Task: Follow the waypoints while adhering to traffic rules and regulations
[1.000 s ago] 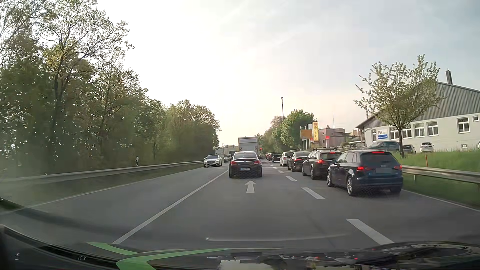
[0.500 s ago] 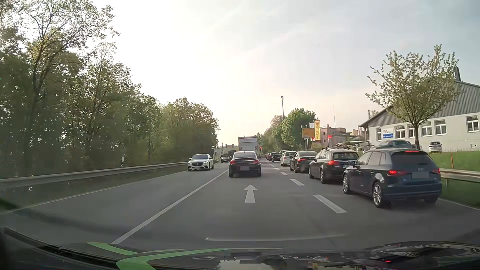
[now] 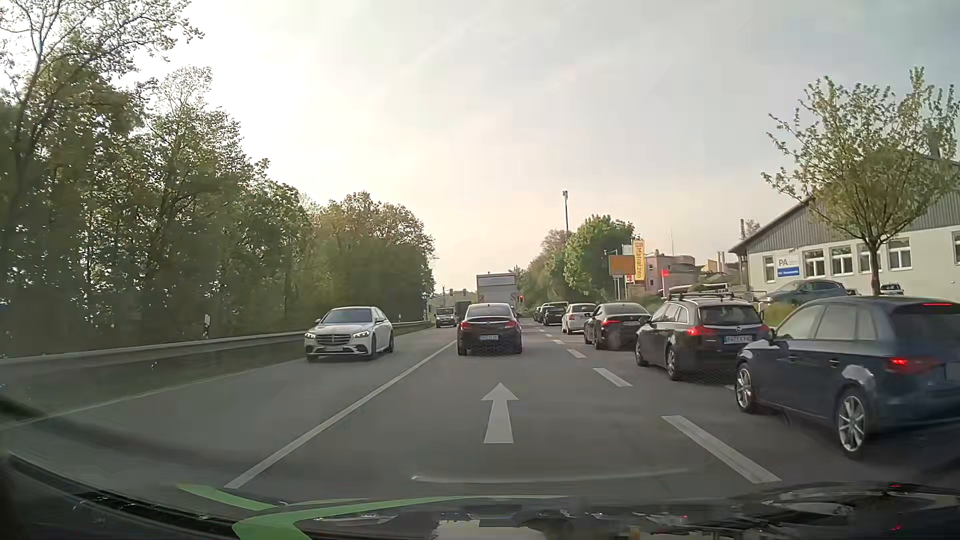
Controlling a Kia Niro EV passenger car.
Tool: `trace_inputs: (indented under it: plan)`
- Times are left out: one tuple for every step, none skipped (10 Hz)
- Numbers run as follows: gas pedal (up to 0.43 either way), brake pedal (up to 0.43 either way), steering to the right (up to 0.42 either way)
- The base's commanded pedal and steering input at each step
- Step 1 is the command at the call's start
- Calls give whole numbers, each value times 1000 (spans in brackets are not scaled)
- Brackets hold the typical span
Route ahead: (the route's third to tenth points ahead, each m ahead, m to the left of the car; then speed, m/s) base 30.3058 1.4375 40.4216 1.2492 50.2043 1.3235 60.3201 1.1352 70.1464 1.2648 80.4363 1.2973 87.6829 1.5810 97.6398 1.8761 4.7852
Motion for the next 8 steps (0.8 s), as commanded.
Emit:
trace_inputs:
  plan:
    - [157, 0, -1]
    - [157, 0, 0]
    - [157, 0, -1]
    - [157, 0, 0]
    - [150, 0, -1]
    - [110, 0, 0]
    - [98, 0, -1]
    - [98, 0, 0]
